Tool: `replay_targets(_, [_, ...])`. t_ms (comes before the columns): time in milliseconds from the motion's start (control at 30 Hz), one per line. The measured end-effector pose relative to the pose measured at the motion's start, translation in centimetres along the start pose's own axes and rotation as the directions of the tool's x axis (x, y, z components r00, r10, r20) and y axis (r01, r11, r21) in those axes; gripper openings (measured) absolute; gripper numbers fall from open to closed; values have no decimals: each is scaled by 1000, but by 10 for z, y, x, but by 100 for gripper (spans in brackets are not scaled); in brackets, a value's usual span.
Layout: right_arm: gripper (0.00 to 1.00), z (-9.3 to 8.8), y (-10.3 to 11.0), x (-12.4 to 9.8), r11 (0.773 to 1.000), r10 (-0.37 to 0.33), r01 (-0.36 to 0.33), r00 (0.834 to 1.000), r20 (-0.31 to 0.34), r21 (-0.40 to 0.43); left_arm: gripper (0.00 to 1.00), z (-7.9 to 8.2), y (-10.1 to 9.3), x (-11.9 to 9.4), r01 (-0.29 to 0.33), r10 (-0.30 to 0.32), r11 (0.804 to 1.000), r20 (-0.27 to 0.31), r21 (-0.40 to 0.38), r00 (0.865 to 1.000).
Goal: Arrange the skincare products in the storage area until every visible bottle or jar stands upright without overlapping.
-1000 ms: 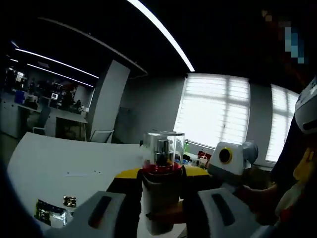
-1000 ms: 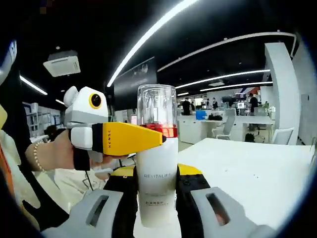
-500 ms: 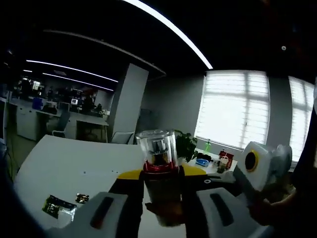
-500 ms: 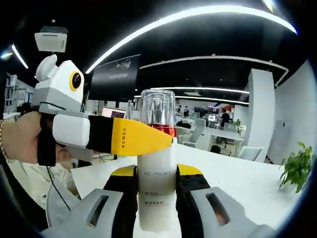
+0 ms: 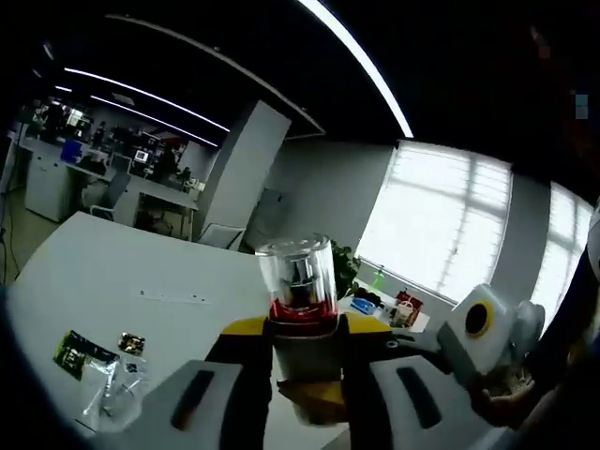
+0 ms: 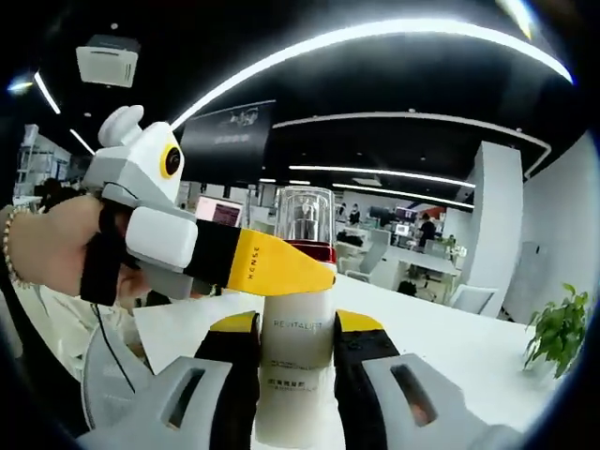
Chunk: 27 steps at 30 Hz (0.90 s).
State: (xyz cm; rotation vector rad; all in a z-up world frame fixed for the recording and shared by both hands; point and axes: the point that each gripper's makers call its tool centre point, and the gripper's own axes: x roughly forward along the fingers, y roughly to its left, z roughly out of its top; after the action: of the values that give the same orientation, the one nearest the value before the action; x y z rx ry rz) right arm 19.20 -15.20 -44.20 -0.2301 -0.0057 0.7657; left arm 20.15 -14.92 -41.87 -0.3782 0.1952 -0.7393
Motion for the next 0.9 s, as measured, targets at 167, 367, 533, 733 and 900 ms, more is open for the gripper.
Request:
replay_targets(167, [33,12,12,-7,950,208,-227,972,110,212,23,-3,-13,-7,168,-163,983,-68,80,984])
replay_targets(367, [33,25,26,-19,858,383,-417,908,169,298,23,1,-36,-23,365,-361,930,-72,52,930])
replay_targets(533, [32,24,37,-26,773,539,-564,825,169,289,23,-2,-46,-28,444,-436,893,-103,71,894])
replay_targets(733, [31,17,49,-41,695,662,-676,735,147,244,23,-1,-62,-31,523,-508,846,-145,101,849])
replay_targets(900, [29,18,44,-43,735,637,-657,753,161,165,23,-2,-66,-30,546,-526,829,-163,124,835])
